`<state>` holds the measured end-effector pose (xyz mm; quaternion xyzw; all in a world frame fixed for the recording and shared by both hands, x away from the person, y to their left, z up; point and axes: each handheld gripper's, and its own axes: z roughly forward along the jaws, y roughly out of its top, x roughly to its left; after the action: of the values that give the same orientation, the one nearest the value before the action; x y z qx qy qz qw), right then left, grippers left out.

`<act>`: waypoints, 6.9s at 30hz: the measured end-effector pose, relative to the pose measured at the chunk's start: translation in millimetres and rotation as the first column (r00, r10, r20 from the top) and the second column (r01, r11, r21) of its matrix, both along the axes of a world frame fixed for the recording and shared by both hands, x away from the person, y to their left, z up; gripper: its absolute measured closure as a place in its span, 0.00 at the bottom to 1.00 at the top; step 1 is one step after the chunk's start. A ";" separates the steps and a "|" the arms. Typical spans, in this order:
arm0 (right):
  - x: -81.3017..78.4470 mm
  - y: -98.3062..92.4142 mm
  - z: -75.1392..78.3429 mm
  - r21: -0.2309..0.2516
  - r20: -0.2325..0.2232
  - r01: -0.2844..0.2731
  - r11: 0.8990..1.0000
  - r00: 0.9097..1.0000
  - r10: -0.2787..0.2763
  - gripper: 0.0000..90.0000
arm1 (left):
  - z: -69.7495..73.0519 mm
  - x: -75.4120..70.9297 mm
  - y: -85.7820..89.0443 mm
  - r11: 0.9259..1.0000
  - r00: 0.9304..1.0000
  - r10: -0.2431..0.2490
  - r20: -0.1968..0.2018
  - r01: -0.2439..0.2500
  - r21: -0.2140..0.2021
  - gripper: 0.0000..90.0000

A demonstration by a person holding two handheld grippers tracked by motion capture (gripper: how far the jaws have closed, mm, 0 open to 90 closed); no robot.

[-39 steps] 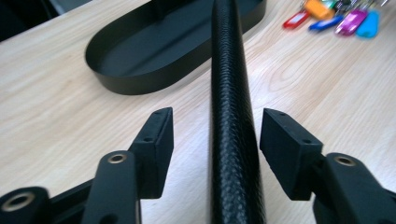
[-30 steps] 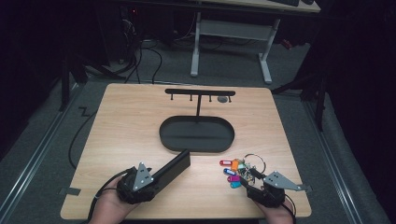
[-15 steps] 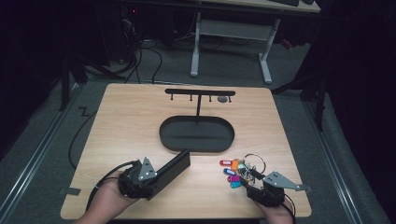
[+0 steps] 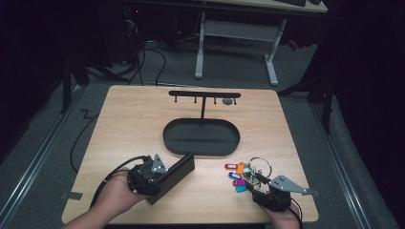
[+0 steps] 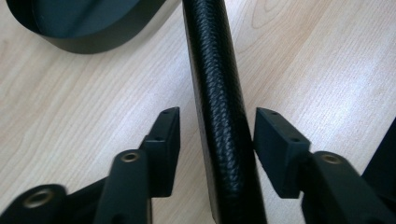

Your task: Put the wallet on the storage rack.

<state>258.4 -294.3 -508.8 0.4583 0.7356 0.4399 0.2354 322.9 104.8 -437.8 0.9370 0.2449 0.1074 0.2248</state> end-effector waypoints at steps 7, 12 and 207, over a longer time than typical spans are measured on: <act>0.6 0.5 -0.9 0.001 -0.009 -0.002 1.000 1.000 0.002 0.49 | 5.9 4.4 -6.0 0.999 1.000 -0.002 -0.022 0.003 0.033 0.73; 0.8 0.6 -1.1 0.002 -0.010 -0.004 1.000 1.000 0.004 0.49 | 6.6 7.6 -7.0 0.999 0.999 0.003 -0.038 -0.001 0.051 0.76; -15.8 -18.0 -6.8 0.045 -0.068 0.048 0.998 0.997 -0.044 0.56 | -70.4 -20.9 35.3 0.935 0.984 0.117 0.135 -0.064 -0.350 0.46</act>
<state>242.5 -312.3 -515.6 0.4950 0.7218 0.4359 0.2099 302.0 140.1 -508.2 0.8598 0.2849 0.1449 0.3982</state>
